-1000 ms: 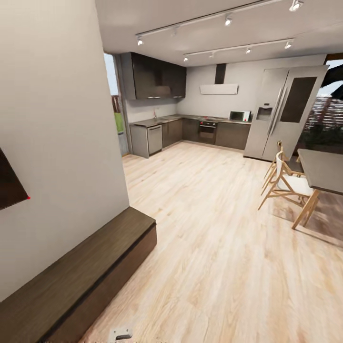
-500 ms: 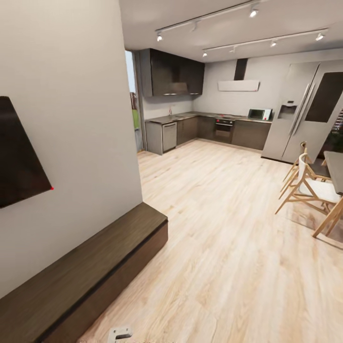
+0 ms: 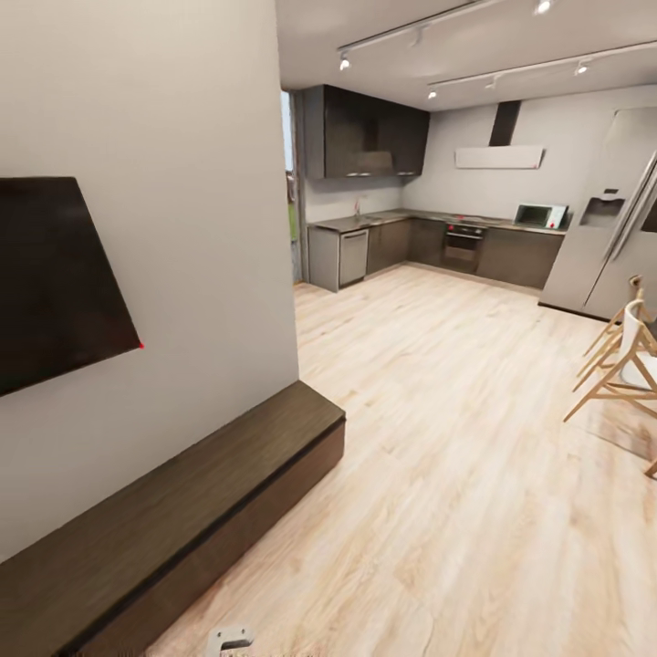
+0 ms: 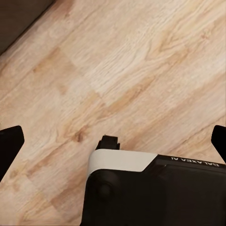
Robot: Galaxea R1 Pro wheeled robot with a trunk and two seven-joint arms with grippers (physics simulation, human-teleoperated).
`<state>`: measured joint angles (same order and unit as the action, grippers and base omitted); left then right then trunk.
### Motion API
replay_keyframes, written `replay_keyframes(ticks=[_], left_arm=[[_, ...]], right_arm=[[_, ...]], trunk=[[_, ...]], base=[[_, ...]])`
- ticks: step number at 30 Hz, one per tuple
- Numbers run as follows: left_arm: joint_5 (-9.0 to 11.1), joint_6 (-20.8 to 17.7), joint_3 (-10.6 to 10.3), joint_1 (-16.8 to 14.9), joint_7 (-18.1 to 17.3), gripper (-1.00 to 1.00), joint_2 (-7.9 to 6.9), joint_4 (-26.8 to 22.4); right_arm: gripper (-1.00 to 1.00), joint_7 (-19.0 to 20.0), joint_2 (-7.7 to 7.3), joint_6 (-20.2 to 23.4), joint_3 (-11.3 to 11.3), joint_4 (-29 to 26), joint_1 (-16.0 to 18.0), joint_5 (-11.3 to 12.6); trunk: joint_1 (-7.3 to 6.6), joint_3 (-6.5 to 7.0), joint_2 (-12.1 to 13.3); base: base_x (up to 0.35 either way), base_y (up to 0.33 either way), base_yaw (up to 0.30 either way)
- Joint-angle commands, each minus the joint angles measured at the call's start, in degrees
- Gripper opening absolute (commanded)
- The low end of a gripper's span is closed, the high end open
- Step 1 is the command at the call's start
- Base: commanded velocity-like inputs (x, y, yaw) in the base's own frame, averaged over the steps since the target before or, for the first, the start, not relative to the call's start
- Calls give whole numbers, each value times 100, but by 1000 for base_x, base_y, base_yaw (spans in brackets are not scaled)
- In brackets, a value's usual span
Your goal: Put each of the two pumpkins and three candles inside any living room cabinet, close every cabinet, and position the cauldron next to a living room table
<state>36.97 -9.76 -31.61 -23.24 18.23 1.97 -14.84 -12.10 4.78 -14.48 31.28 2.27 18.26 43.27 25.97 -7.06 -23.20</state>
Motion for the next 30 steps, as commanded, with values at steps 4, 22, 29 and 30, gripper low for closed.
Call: replay_keyframes(ticks=[4,22,29,30], left_arm=[[38,-26,-51,-5,40,100,-3,-15],[38,-23,-48,-5,40,100,-3,-12],[82,-17,-43,-5,40,100,-3,-13],[87,-17,-42,-5,40,100,-3,-14]], right_arm=[[100,-3,3,-28,43,19,9,33],[100,-3,4,-28,44,19,10,6],[100,-3,5,-25,45,17,11,-16],[100,-3,5,-22,45,16,9,-19]], trunk=[[3,-36,-12],[3,-134,-12],[3,-171,-12],[3,-176,-12]], base=[[0,0,234],[0,0,242],[0,0,244],[0,0,244]])
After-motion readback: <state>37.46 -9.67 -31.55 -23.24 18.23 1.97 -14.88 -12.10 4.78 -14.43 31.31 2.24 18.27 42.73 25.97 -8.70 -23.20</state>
